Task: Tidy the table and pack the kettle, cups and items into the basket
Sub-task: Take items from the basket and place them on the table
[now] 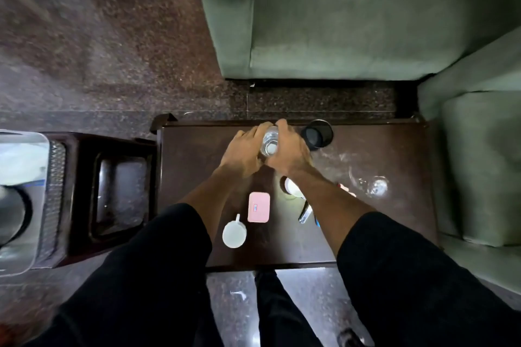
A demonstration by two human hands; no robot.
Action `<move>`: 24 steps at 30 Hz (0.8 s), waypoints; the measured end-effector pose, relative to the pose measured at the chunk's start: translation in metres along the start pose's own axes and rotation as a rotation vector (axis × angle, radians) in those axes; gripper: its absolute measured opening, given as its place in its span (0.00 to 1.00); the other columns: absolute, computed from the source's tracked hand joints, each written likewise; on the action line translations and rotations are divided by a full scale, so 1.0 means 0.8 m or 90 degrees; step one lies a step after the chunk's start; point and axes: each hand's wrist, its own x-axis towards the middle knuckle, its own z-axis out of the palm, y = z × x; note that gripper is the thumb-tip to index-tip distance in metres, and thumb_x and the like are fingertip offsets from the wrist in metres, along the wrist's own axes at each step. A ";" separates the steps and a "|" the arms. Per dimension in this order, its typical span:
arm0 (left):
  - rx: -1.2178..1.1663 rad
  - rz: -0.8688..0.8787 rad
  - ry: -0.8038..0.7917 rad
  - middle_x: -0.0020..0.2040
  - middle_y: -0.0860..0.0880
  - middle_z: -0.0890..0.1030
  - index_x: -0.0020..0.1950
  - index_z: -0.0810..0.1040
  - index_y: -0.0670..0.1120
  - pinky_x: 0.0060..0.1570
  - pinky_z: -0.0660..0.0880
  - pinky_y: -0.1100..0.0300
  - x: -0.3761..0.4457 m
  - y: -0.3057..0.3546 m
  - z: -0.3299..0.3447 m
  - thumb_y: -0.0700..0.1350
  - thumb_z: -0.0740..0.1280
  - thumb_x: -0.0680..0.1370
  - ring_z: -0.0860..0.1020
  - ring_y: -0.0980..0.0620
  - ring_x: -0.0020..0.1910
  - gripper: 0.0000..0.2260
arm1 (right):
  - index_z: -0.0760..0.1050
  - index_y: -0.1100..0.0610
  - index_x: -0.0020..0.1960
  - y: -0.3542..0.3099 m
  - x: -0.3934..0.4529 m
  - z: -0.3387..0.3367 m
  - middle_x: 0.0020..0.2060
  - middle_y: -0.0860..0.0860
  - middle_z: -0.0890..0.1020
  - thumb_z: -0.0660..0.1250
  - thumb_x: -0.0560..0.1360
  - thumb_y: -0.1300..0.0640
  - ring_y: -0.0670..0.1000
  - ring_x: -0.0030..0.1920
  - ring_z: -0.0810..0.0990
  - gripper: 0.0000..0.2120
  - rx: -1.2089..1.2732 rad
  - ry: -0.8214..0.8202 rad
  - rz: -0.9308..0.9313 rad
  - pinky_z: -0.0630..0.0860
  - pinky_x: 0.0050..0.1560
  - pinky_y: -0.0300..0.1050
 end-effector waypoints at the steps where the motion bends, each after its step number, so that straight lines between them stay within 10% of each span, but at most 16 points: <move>1: -0.001 0.000 0.009 0.67 0.49 0.78 0.76 0.67 0.48 0.58 0.72 0.50 0.009 -0.005 0.009 0.48 0.75 0.69 0.79 0.45 0.63 0.37 | 0.62 0.52 0.67 0.009 0.011 0.006 0.59 0.54 0.77 0.81 0.62 0.50 0.60 0.57 0.81 0.40 -0.010 -0.001 -0.012 0.78 0.49 0.50; 24: 0.006 -0.083 0.024 0.74 0.47 0.72 0.83 0.59 0.47 0.69 0.68 0.51 0.048 -0.004 0.093 0.45 0.75 0.74 0.72 0.46 0.71 0.41 | 0.60 0.56 0.76 0.066 0.065 0.048 0.67 0.54 0.68 0.84 0.61 0.50 0.59 0.67 0.73 0.52 -0.133 -0.043 -0.077 0.77 0.62 0.54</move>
